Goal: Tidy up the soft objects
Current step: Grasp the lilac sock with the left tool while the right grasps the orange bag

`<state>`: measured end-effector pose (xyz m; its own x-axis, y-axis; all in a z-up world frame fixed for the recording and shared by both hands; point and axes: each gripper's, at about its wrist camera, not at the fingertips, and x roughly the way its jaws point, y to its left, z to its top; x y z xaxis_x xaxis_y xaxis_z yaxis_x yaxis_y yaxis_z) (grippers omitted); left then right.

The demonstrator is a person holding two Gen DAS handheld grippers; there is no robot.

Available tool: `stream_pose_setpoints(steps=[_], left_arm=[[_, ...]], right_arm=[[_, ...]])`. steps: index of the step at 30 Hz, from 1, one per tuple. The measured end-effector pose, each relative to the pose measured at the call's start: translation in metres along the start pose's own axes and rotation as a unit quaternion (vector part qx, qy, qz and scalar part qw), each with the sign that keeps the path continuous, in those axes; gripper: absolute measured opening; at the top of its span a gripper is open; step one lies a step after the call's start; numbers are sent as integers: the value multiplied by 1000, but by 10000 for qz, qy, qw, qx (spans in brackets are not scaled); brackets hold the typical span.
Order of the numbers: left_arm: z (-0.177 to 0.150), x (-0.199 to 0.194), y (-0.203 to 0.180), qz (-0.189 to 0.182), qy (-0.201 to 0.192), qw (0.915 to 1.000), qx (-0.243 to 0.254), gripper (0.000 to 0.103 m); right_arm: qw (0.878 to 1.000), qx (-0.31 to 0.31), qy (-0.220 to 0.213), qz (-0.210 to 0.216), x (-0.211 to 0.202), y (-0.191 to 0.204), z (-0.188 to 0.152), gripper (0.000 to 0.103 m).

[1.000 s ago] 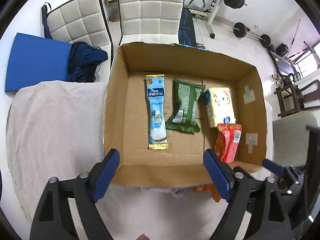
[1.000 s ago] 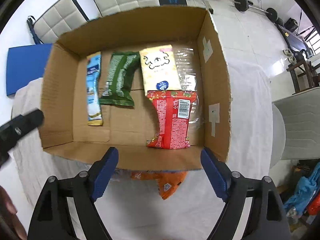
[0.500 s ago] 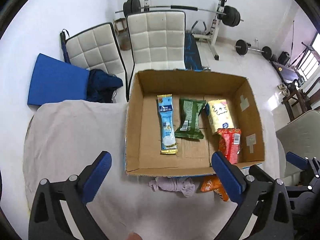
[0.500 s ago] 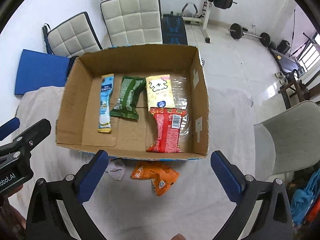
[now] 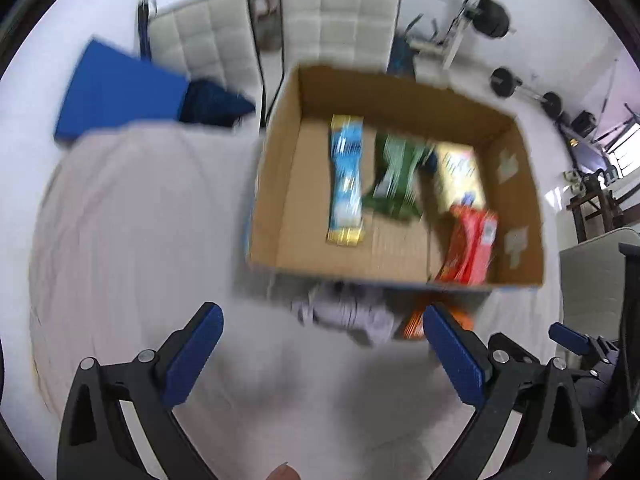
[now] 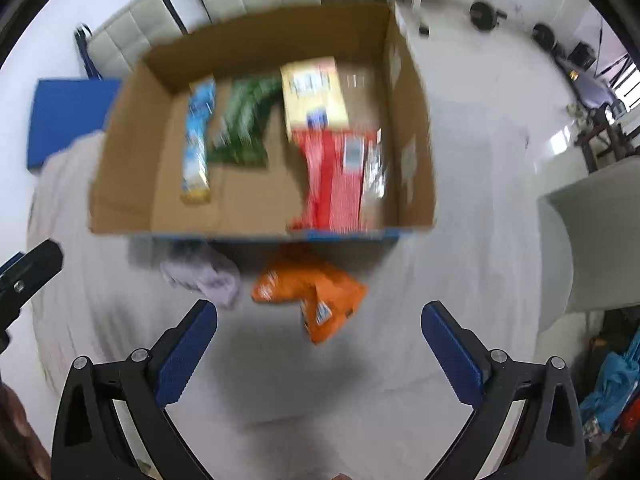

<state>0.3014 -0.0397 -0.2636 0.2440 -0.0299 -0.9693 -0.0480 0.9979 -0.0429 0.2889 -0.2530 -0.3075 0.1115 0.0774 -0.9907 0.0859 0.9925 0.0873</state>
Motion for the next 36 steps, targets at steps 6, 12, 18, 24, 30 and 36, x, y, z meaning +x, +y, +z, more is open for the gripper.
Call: stream_pose_setpoints(steps=[6, 12, 18, 24, 30, 36], left_arm=[[-20, 54, 10, -107, 650, 9964, -527, 102], [-24, 101, 1, -117, 1026, 9916, -774, 102], [-22, 135, -18, -91, 1313, 9891, -659, 102], [-20, 164, -28, -48, 1526, 9857, -714, 102], [-19, 175, -26, -321, 1538, 9855, -645, 79], [-52, 163, 11, -45, 1675, 9856, -238, 81]], right_arm=[[9990, 67, 420, 161, 68, -12, -5, 103], [9972, 54, 685, 309, 117, -10, 0, 98], [9969, 187, 681, 356, 117, -22, -12, 61], [9962, 94, 858, 143, 107, -33, -22, 36], [9968, -117, 723, 319, 95, -33, -24, 66], [9944, -694, 531, 593, 101, -24, -7, 89]])
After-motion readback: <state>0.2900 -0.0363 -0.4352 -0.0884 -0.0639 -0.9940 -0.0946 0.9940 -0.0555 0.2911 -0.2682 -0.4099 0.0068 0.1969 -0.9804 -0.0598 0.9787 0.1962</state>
